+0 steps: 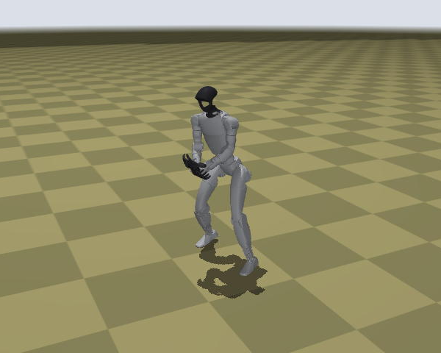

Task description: Kungfu

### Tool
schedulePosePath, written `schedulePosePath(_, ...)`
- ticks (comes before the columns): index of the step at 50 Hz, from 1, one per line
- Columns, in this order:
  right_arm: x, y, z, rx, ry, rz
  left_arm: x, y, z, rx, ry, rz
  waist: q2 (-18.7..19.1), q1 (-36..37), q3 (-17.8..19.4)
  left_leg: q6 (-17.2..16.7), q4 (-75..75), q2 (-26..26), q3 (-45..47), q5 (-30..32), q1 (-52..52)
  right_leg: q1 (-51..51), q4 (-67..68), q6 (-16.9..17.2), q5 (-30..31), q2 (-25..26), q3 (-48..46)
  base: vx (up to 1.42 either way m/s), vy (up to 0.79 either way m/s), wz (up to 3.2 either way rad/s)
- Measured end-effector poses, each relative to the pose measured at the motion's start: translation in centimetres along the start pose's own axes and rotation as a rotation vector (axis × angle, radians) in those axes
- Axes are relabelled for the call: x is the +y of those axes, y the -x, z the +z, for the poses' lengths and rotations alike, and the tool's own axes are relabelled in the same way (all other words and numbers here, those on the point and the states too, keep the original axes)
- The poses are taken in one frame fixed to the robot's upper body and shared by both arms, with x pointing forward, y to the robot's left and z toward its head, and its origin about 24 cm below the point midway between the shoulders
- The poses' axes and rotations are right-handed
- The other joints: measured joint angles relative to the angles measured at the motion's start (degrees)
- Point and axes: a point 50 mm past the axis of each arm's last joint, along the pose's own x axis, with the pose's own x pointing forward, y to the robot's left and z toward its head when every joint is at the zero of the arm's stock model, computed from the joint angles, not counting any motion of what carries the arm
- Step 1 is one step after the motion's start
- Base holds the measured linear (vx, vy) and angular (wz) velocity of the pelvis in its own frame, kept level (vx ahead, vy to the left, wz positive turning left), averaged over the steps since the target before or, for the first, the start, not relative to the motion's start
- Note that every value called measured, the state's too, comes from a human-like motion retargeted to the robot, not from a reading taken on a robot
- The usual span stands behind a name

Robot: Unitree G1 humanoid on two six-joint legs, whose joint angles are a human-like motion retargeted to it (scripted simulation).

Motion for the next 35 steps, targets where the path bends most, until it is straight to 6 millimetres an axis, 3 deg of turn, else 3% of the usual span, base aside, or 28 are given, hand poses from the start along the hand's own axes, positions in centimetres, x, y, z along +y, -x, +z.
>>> schedulePosePath(2,2.1,-1.1,-2.1,0.039,-0.034,0.082,-0.4,0.8,-2.7,0.056,0.1,0.056,0.6,-4.3,-2.9,4.4,6.9,-0.5,5.4,-4.1,-6.7,-9.4,3.7,-3.8,-1.8,-5.7,-3.1,0.11,0.8,-1.04)
schedulePosePath(3,3.0,-1.3,-3.8,0.068,-0.062,0.102,-0.3,1.6,-3.9,0.08,0.174,0.098,4.7,-8.3,-5.3,5.1,12.3,-0.5,2.1,-7.2,-13.0,-9.8,2.4,-3.1,-4.3,-6.6,-6.1,0.14,0.63,0.18)
schedulePosePath(5,3.1,-0.7,-5.8,0.12,-0.122,0.032,-1.5,0.6,-5.9,0.041,0.346,0.15,8.7,-9.4,-7.1,5.3,19.6,0.8,-2.1,-11.8,-19.5,-9.7,-1.0,-0.9,-6.8,-5.6,-7.0,0.1,0.56,-0.1)
schedulePosePath(7,1.8,1.1,-5.6,0.067,-0.091,-0.072,-1.7,-1.3,-5.1,-0.054,0.399,0.157,6.7,-8.6,-7.0,7.6,21.7,-2.0,0.6,-12.4,-21.3,-12.2,-3.4,-0.5,-4.0,-7.2,-4.1,0.08,0.66,-0.35)
schedulePosePath(10,-0.4,3.4,-4.4,0.059,0.039,-0.17,-0.6,-1.3,-3.3,-0.031,0.347,0.115,3.1,-8.2,-7.6,8.8,20.4,-5.3,4.0,-12.8,-18.5,-11.2,-10.0,1.6,2.2,-9.8,-0.3,0.11,0.49,-0.34)
schedulePosePath(12,-0.8,3.9,-3.2,0.115,0.177,-0.119,1.1,-0.1,-1.7,0.013,0.285,0.132,4.0,-8.4,-8.6,8.6,17.7,-4.6,3.3,-12.3,-16.2,-5.9,-15.8,1.7,8.3,-7.9,-1.2,0.23,0.44,-0.65)
schedulePosePath(15,-0.1,3.6,-0.4,0.167,0.363,0.048,4.5,3.0,1.1,0.061,0.221,0.25,6.1,-8.7,-9.3,8.7,13.0,-2.5,0.3,-10.4,-12.3,0.1,-20.3,1.7,28.0,-3.5,-5.7,0.22,0.33,-0.72)
schedulePosePath(17,0.7,3.2,4.4,0.157,0.472,0.169,6.6,5.9,2.6,0.109,0.173,0.369,6.0,-9.9,-10.0,11.6,6.5,-3.6,4.0,-8.4,-6.3,-2.1,-15.5,-0.5,35.3,-2.8,-6.7,0.17,0.41,-0.59)
schedulePosePath(18,1.8,2.8,7.4,0.136,0.503,0.235,7.4,7.9,2.9,0.148,0.139,0.434,6.4,-10.2,-10.4,12.4,2.5,-2.8,5.6,-6.7,-3.1,-3.8,-10.4,-2.3,34.3,-0.7,-9.9,0.16,0.3,-1.02)
schedulePosePath(20,4.7,1.7,12.9,0.085,0.556,0.346,8.1,12.2,1.7,0.279,0.135,0.582,7.5,-10.8,-11.7,12.3,-5.5,-0.7,10.1,-3.1,3.5,-7.4,3.5,1.3,26.1,2.8,-16.9,0.11,0.19,-1.32)
schedulePosePath(22,8.0,0.6,19.3,-0.021,0.652,0.394,7.1,15.7,-1.3,0.394,0.236,0.691,9.8,-11.8,-13.9,10.4,-13.8,0.6,11.5,1.2,8.2,-12.7,21.1,1.7,13.5,6.5,-24.9,0.13,0.09,-1.0)
schedulePosePath(23,9.5,0.5,22.6,-0.085,0.731,0.389,5.8,16.3,-3.5,0.431,0.315,0.699,11.0,-12.1,-14.9,10.0,-17.7,-0.1,12.1,2.7,10.7,-14.8,30.3,1.6,7.4,6.4,-28.0,0.23,0.18,-0.49)
schedulePosePath(25,12.3,0.5,28.9,-0.22,0.912,0.335,2.2,16.9,-7.9,0.49,0.486,0.628,12.3,-12.9,-16.4,9.5,-24.5,-1.5,13.1,5.2,14.9,-18.5,46.7,-0.2,-1.2,6.5,-33.9,0.3,0.08,-0.12)
schedulePosePath(27,14.1,1.2,34.6,-0.345,1.034,0.229,-2.0,16.4,-11.5,0.545,0.638,0.465,13.3,-14.0,-17.2,11.7,-28.9,-2.8,12.5,7.2,16.8,-22.4,59.0,0.3,-7.2,8.4,-38.8,0.2,-0.11,0.5)
schedulePosePath(30,17.3,3.5,41.3,-0.539,1.089,0.199,-7.6,15.4,-14.9,0.59,0.818,0.263,15.2,-17.1,-18.0,14.1,-30.8,-2.5,10.5,9.3,15.3,-27.9,68.7,1.7,-11.7,12.4,-47.3,0.11,-0.35,1.11)
schedulePosePath(32,19.0,5.1,43.9,-0.601,1.165,0.2,-9.9,15.1,-16.1,0.597,0.893,0.212,15.0,-18.4,-18.9,13.7,-30.1,-2.8,8.8,9.3,14.2,-29.9,69.1,1.7,-12.4,13.5,-48.7,0.19,-0.28,1.0)
schedulePosePath(35,20.2,6.0,45.5,-0.64,1.348,0.123,-11.6,15.7,-16.9,0.62,0.932,0.227,14.7,-20.9,-19.9,13.6,-29.4,-4.2,5.7,8.6,15.4,-31.0,63.1,1.7,-11.8,15.3,-43.9,0.28,0.04,0.81)
